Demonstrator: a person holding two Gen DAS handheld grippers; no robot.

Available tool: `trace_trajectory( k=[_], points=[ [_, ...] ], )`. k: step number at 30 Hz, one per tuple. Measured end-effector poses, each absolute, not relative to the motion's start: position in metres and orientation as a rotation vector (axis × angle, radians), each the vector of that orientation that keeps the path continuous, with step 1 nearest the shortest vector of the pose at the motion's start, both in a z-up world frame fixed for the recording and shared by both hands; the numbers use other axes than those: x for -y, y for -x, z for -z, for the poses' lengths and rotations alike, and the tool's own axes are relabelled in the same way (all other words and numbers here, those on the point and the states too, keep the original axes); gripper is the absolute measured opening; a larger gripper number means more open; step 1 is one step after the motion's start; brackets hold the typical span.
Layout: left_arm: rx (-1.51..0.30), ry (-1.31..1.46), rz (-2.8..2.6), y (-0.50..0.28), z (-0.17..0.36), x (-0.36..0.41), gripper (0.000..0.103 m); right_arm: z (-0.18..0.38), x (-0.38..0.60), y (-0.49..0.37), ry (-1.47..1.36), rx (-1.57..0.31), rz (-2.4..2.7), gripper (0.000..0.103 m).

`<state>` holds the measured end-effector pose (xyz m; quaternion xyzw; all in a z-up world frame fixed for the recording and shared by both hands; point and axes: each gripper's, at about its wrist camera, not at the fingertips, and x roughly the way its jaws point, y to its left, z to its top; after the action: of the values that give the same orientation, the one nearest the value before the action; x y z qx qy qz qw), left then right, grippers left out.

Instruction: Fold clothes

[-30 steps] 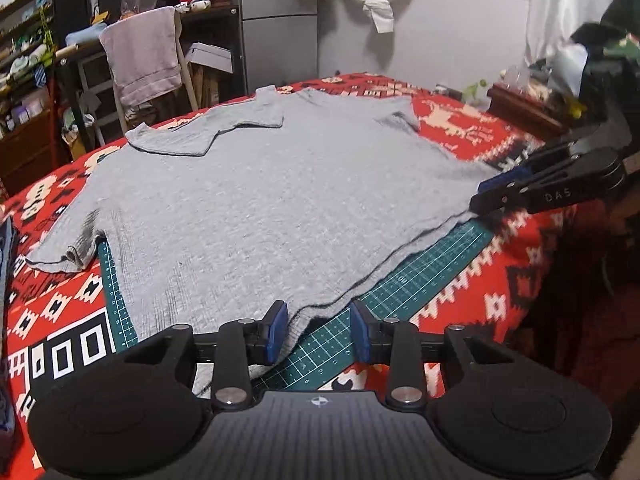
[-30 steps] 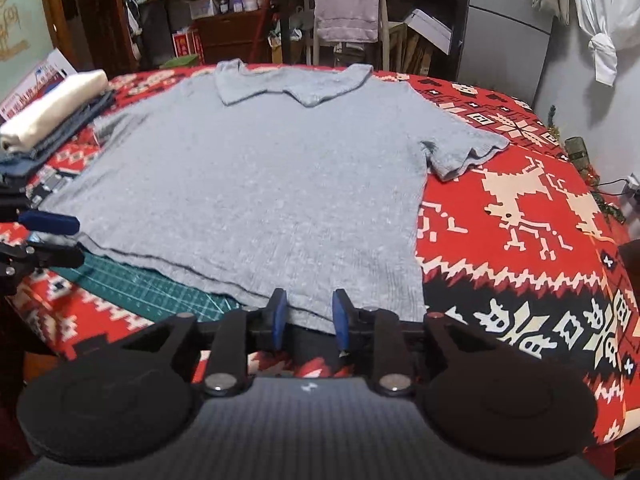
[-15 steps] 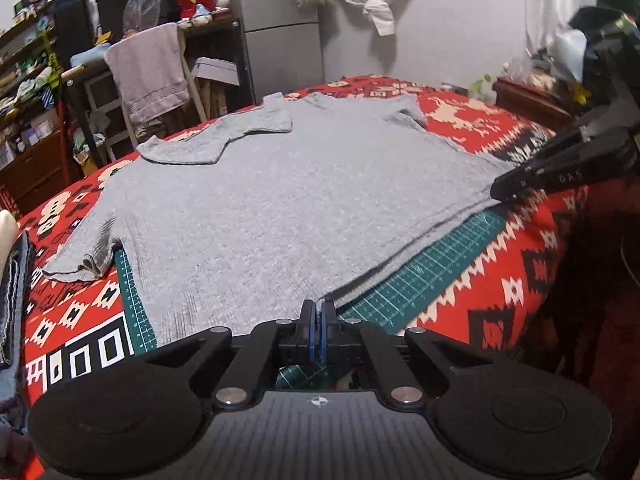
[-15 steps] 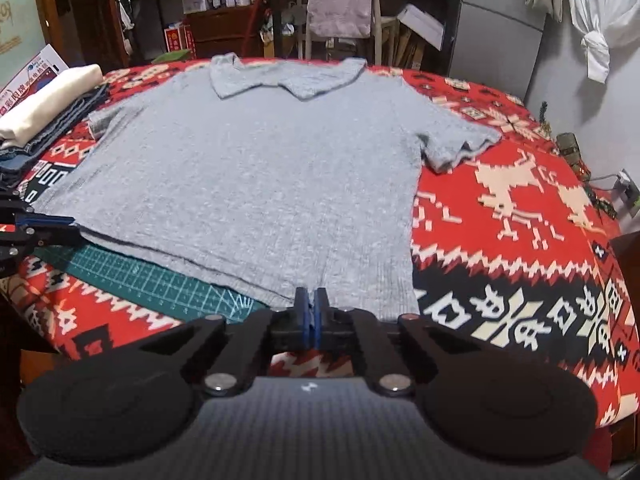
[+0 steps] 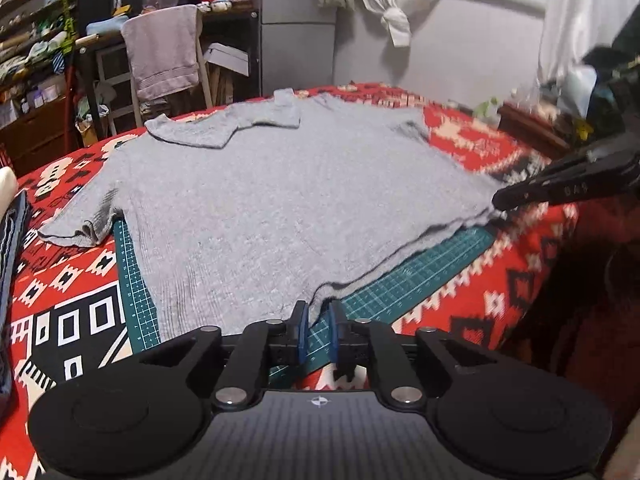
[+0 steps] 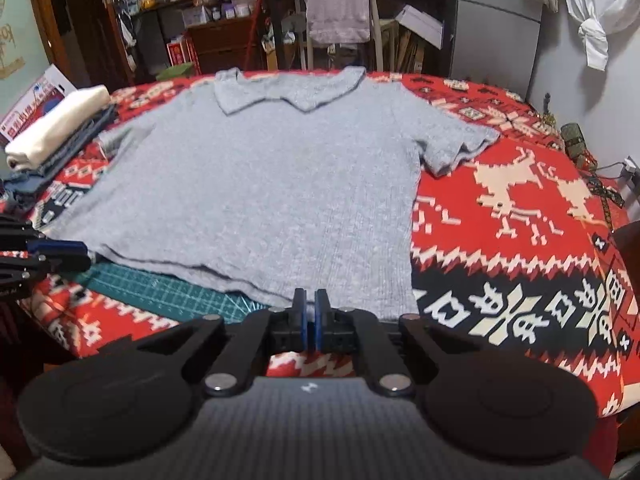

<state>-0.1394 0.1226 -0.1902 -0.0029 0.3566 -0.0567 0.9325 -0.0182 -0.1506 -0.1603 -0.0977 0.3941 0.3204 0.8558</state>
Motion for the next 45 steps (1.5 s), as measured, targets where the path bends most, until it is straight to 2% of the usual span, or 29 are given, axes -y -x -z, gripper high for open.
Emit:
trace_trajectory(
  k=[2,3,4,6,8,9,11,12,14,16,19,21,24,31,34,36,38,40,42,45],
  points=[
    [-0.710,0.019,0.111,0.140,0.185,-0.124,0.024,0.156,0.149,0.019,0.192,-0.812,-0.688,0.006],
    [-0.698,0.027,0.106,0.139,0.183,-0.125,0.029,0.154,0.146,0.018,0.188,-0.806,-0.695,0.010],
    [-0.685,0.035,0.102,0.139,0.180,-0.125,0.031,0.153,0.143,0.017,0.186,-0.800,-0.701,0.013],
    [-0.675,0.057,0.093,0.134,0.178,-0.126,0.038,0.153,0.136,0.016,0.181,-0.795,-0.707,0.015],
    [-0.664,0.058,0.079,0.129,0.174,-0.126,0.042,0.150,0.128,0.016,0.169,-0.780,-0.722,0.026],
    [-0.655,0.051,0.071,0.127,0.172,-0.126,0.048,0.148,0.125,0.017,0.168,-0.770,-0.730,0.034],
    [-0.637,0.036,0.054,0.125,0.168,-0.125,0.060,0.145,0.118,0.019,0.166,-0.751,-0.745,0.038],
    [-0.628,0.028,0.046,0.124,0.167,-0.125,0.062,0.143,0.115,0.020,0.167,-0.741,-0.750,0.044],
    [-0.625,0.014,0.028,0.120,0.163,-0.125,0.064,0.138,0.110,0.022,0.170,-0.715,-0.760,0.058],
    [-0.637,0.005,-0.008,0.116,0.160,-0.125,0.067,0.131,0.106,0.025,0.174,-0.681,-0.769,0.081],
    [-0.628,-0.012,-0.048,0.114,0.153,-0.123,0.074,0.120,0.102,0.026,0.167,-0.636,-0.786,0.094],
    [-0.597,-0.005,-0.071,0.114,0.148,-0.124,0.085,0.113,0.100,0.024,0.156,-0.621,-0.798,0.102],
    [-0.547,0.023,-0.088,0.111,0.140,-0.129,0.097,0.102,0.093,0.015,0.158,-0.609,-0.816,0.103],
    [-0.541,0.078,-0.060,0.067,0.129,-0.155,0.097,0.090,0.065,-0.028,0.187,-0.545,-0.682,0.103],
    [-0.561,0.072,-0.055,0.028,0.134,-0.169,0.090,0.091,0.046,-0.068,0.189,-0.525,-0.691,0.103],
    [-0.578,0.060,-0.062,-0.001,0.137,-0.179,0.079,0.095,0.027,-0.103,0.199,-0.569,-0.713,0.103],
    [-0.596,0.061,-0.069,-0.031,0.139,-0.192,0.073,0.098,0.006,-0.141,0.210,-0.632,-0.731,0.102],
    [-0.622,0.079,-0.058,-0.062,0.136,-0.208,0.061,0.096,-0.014,-0.175,0.217,-0.664,-0.747,0.102],
    [-0.649,0.096,-0.046,-0.093,0.133,-0.224,0.041,0.094,-0.034,-0.203,0.236,-0.686,-0.764,0.098],
    [-0.691,0.146,-0.051,-0.125,0.131,-0.246,0.034,0.094,-0.061,-0.239,0.252,-0.727,-0.758,0.091]
  ],
)
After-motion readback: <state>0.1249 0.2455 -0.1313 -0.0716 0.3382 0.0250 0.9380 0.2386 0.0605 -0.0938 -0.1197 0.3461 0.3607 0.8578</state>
